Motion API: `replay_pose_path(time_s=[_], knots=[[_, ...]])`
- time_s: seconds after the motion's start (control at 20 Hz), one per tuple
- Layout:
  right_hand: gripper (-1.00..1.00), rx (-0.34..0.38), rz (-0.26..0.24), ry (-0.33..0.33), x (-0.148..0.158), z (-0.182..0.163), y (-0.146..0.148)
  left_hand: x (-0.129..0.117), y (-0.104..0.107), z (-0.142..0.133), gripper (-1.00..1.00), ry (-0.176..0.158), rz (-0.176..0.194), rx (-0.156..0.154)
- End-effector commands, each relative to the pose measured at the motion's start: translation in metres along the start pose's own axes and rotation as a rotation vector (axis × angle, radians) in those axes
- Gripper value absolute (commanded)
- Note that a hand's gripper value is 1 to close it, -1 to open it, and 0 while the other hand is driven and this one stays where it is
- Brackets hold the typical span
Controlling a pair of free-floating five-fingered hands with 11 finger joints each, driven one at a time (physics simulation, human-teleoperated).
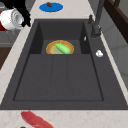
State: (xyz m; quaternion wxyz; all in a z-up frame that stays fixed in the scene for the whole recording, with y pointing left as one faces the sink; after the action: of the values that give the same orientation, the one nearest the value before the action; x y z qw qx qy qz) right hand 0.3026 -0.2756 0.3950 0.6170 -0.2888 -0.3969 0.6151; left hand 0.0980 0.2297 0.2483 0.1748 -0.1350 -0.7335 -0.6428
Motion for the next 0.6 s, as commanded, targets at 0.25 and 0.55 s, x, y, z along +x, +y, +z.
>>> replay_pose_path(time_s=[0.25, 0.55], knots=[[1.0, 0.11, -0.066, -0.011, -0.04, 0.018, 0.008, 0.0, 0.0, 0.0, 0.0, 0.0, 0.0, 0.0], [1.0, 0.177, -0.075, -0.014, -0.068, 0.021, 0.024, 0.0, 0.0, 0.0, 0.0, 0.0, 0.0, 0.0]])
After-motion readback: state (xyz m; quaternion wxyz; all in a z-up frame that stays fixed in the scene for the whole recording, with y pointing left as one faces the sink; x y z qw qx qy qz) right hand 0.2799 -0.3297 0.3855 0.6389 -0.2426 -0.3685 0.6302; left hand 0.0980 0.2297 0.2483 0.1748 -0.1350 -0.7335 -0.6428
